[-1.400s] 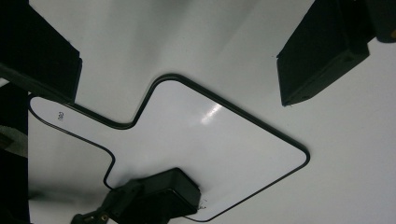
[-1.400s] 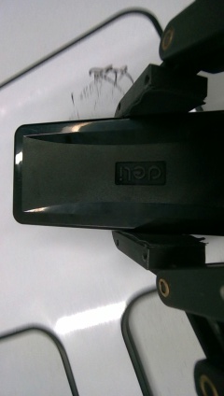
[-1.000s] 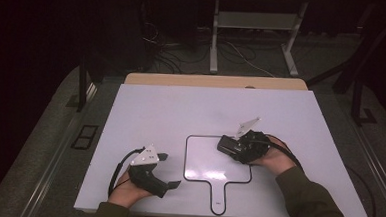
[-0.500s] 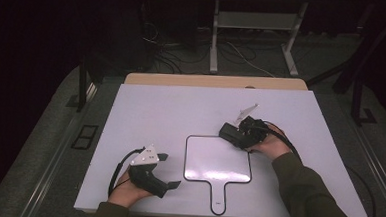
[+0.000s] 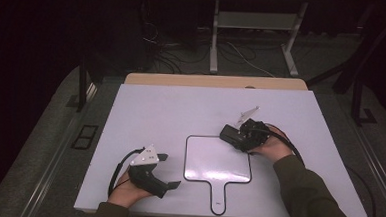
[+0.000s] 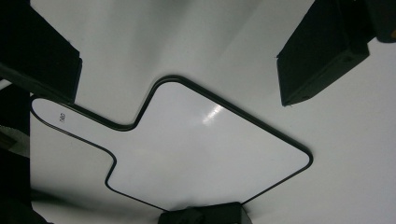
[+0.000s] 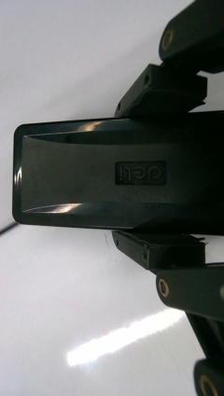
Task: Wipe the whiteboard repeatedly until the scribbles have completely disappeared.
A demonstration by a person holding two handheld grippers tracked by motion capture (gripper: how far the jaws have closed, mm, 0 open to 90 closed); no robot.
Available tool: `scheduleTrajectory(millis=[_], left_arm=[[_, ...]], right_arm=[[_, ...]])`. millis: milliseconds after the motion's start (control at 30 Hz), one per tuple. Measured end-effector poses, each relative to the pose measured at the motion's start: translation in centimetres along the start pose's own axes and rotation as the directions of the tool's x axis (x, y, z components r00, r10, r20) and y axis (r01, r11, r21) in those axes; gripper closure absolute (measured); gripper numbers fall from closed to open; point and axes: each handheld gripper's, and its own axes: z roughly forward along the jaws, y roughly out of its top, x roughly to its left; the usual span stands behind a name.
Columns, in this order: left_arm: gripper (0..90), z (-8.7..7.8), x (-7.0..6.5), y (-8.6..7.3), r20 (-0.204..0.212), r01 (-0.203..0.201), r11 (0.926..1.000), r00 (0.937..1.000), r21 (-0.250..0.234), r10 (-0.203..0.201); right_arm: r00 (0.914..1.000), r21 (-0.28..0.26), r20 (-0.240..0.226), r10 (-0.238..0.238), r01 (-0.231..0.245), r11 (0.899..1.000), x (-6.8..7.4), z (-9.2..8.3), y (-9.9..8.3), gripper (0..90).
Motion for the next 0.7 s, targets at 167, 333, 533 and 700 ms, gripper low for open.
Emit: scheduleTrajectory(millis=[167,333,533,700], left_arm=[[0.0,0.0,0.0,0.0,0.002,-0.005,1.0,1.0,0.002,0.005],[0.0,0.1,0.0,0.0,0.002,-0.001,1.0,1.0,0.002,0.001],[0.0,0.1,0.0,0.0,0.003,-0.004,1.0,1.0,0.003,0.004],[0.0,0.1,0.0,0.0,0.003,-0.005,1.0,1.0,0.002,0.005]], right_arm=[[0.9996,0.002,0.018,0.023,-0.023,1.0,-0.6,0.0,-0.1,38.7],[0.9982,-0.004,0.018,0.057,-0.057,0.998,-1.5,0.1,-0.3,38.7],[0.9998,0.009,0.016,0.011,-0.011,1.0,-0.4,-0.1,-0.1,38.6],[0.9985,0.012,0.042,0.034,-0.035,0.999,-0.8,0.0,-0.1,38.6]])
